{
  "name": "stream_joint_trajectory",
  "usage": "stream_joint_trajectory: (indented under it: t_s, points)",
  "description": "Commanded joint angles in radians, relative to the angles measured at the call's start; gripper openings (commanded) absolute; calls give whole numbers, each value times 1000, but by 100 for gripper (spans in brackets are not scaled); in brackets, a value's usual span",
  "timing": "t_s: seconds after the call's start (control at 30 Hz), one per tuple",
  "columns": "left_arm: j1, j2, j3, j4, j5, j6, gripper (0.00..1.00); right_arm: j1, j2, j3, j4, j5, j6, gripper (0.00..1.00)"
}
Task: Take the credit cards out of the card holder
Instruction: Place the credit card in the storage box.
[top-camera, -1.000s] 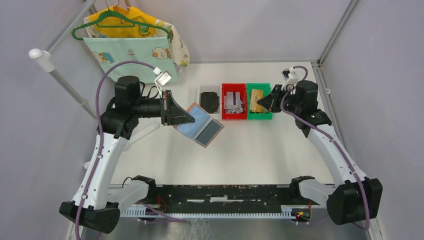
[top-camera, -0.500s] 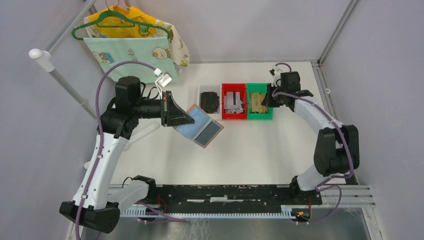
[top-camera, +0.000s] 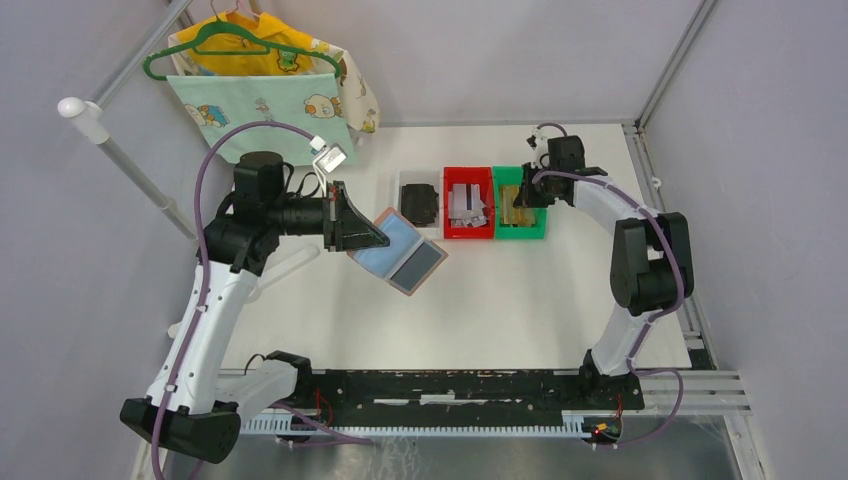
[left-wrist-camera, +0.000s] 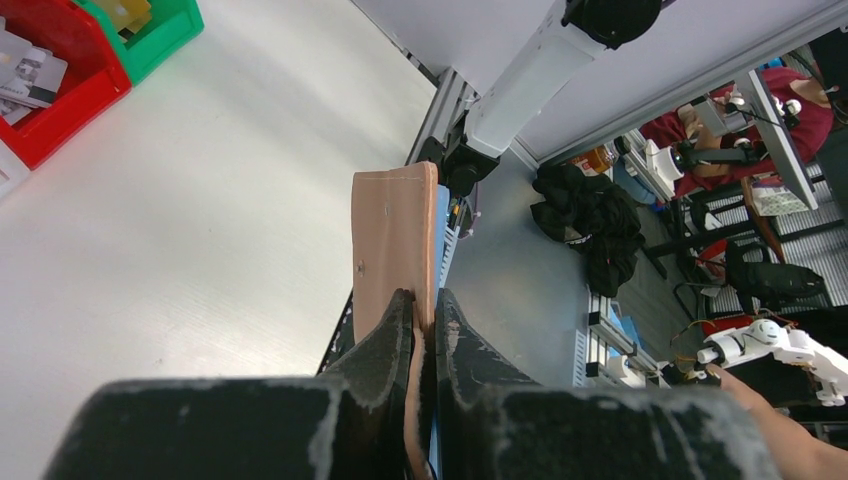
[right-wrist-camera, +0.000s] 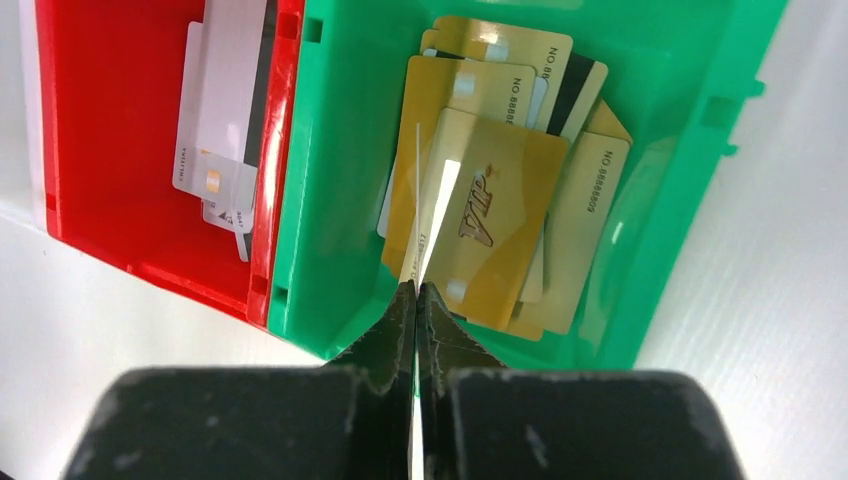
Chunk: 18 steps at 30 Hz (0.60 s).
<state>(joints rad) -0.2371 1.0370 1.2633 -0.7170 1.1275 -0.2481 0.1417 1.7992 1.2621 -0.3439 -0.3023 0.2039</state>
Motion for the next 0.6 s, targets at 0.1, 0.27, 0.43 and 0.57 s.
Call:
stream_joint_trajectory:
  t_s: [0.1, 0.27, 0.43, 0.57]
  points:
    - [2, -4, 39, 13, 35, 37, 2, 1, 70, 114, 36, -33, -2, 3]
    - [3, -2, 39, 13, 37, 35, 2, 13, 69, 158, -13, 55, -31, 25]
    - [2, -1, 49, 13, 67, 34, 2, 18, -2, 171, -29, 103, -35, 42]
    - [3, -2, 53, 14, 68, 37, 2, 40, -112, 181, -41, 147, -38, 47]
